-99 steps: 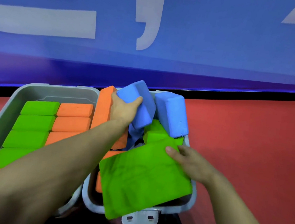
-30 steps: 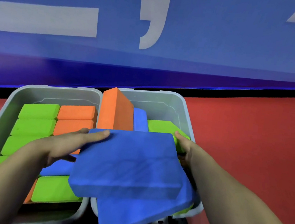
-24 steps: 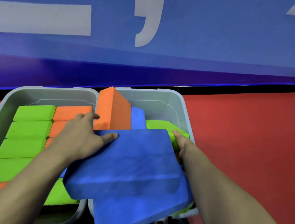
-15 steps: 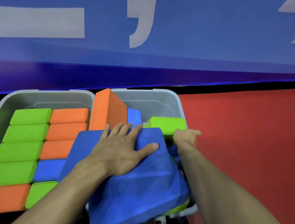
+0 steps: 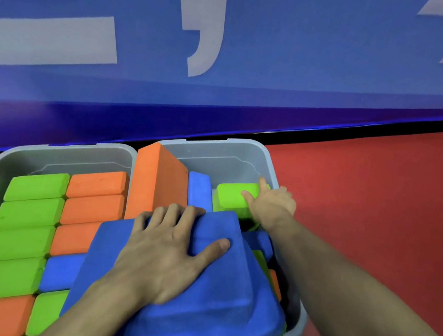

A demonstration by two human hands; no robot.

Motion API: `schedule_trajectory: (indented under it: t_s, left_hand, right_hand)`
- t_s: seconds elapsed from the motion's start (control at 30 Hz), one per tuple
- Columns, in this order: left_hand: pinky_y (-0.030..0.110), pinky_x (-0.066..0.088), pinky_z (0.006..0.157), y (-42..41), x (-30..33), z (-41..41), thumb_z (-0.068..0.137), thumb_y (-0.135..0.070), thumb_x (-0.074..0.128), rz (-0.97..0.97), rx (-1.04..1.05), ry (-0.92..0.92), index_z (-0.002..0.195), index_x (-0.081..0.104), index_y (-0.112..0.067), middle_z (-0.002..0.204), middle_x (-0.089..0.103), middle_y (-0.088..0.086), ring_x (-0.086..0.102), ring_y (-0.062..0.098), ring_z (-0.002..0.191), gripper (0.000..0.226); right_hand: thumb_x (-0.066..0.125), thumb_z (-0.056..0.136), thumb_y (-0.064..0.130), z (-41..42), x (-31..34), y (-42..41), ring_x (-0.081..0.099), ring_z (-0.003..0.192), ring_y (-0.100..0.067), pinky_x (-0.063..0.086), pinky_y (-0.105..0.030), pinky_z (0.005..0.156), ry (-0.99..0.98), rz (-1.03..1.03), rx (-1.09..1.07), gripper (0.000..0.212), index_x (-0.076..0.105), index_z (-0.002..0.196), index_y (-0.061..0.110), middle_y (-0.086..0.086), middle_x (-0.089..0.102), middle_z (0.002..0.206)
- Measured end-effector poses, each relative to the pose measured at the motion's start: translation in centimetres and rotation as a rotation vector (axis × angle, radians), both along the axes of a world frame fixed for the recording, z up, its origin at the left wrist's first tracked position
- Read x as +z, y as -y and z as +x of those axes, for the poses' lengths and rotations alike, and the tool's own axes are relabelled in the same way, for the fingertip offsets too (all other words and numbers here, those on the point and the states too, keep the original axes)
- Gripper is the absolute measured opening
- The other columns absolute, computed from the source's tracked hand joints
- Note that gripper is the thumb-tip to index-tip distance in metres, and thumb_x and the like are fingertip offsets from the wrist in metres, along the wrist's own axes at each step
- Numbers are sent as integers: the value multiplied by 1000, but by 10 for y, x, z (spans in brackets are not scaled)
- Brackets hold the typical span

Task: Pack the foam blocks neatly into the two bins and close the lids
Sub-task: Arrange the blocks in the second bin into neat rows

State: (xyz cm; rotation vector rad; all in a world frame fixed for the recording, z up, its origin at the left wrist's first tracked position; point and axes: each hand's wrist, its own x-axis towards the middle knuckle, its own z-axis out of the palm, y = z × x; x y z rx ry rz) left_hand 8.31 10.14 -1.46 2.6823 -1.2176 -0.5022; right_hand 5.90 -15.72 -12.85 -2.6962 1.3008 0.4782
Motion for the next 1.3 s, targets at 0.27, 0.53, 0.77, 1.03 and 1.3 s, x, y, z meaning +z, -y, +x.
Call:
schedule_trajectory:
  t_s: [0.27, 0.53, 0.77, 1.03, 1.3]
  left_hand:
    - [39, 25, 109, 7, -1, -12, 79, -91, -3, 57, -19, 111, 133, 31, -45, 110, 37, -15, 38, 13, 115, 79]
    - [38, 21, 113, 6, 0, -9, 78, -90, -4, 35, -12, 101, 138, 23, -48, 112, 33, -19, 35, 9, 118, 78]
    - [36, 21, 113, 6, -1, -3, 78, -92, 0, -11, 3, 87, 140, 26, -50, 116, 36, -23, 35, 6, 121, 79]
    - [31, 21, 112, 5, -3, 5, 76, -94, 3, -49, 22, 91, 143, 32, -47, 118, 37, -25, 37, 5, 120, 87]
    - [29, 18, 113, 9, -1, 5, 73, -94, 2, -55, 24, 78, 142, 30, -50, 117, 35, -27, 33, 3, 121, 86]
  right_hand:
    - [47, 86, 79, 24, -11, 29, 15, 153, -30, 10, -45, 124, -84, 343, 610, 86, 22, 158, 39, -6, 11, 168]
    - [67, 82, 69, 26, -37, 21, 54, 127, -26, 44, -38, 102, 24, 465, 523, 76, 47, 143, 29, 1, 56, 141]
    - [66, 84, 67, 42, -21, 29, 49, 135, -29, 40, -39, 109, -45, 561, 487, 76, 49, 147, 28, -2, 55, 146]
    - [56, 86, 74, 46, -23, 36, 57, 124, -22, 41, -42, 111, -141, 631, 491, 68, 60, 136, 27, 3, 62, 135]
    - [54, 88, 74, 45, -15, 33, 59, 117, -22, 44, -43, 108, -218, 635, 489, 61, 64, 128, 29, 5, 65, 128]
